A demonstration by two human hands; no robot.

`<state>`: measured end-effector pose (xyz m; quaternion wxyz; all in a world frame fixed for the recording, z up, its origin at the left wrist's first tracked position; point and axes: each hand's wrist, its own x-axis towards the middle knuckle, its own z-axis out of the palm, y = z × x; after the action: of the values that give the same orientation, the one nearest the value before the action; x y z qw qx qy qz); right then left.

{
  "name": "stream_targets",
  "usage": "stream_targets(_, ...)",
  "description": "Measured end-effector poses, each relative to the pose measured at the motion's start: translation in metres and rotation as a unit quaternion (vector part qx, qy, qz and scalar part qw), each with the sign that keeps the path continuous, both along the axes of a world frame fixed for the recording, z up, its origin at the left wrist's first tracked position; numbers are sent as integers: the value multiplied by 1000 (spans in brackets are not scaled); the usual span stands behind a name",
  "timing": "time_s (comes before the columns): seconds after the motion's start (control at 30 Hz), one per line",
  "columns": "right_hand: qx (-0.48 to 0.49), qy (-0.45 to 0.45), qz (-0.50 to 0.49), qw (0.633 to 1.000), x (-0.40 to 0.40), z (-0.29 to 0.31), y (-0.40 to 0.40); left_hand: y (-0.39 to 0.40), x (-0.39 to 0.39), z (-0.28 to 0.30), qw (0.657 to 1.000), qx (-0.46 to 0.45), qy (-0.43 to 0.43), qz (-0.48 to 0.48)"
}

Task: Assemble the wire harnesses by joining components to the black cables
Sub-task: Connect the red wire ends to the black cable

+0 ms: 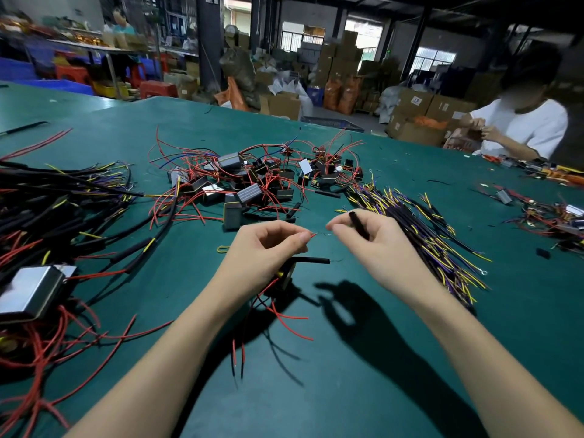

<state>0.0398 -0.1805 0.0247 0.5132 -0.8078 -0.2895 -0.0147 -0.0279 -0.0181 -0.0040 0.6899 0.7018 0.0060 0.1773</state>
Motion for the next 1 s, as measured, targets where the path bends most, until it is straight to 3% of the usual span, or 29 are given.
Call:
stream_targets(0.2, -20, -42, 7, 999, -1, -4, 3, 3, -1, 2, 1000, 24, 9, 8)
stream_targets(0.47, -146, -172, 36, 974, -4, 9, -5, -4, -4, 5, 999, 45, -7, 13)
stream_targets(0.7, -176, -175, 51, 967, -6, 14, -7, -8, -5, 5, 967, 229, -84, 78)
stream_targets(1.0, -127, -169, 41, 976, -7, 16, -9, -10, -5, 3, 966, 229, -83, 87)
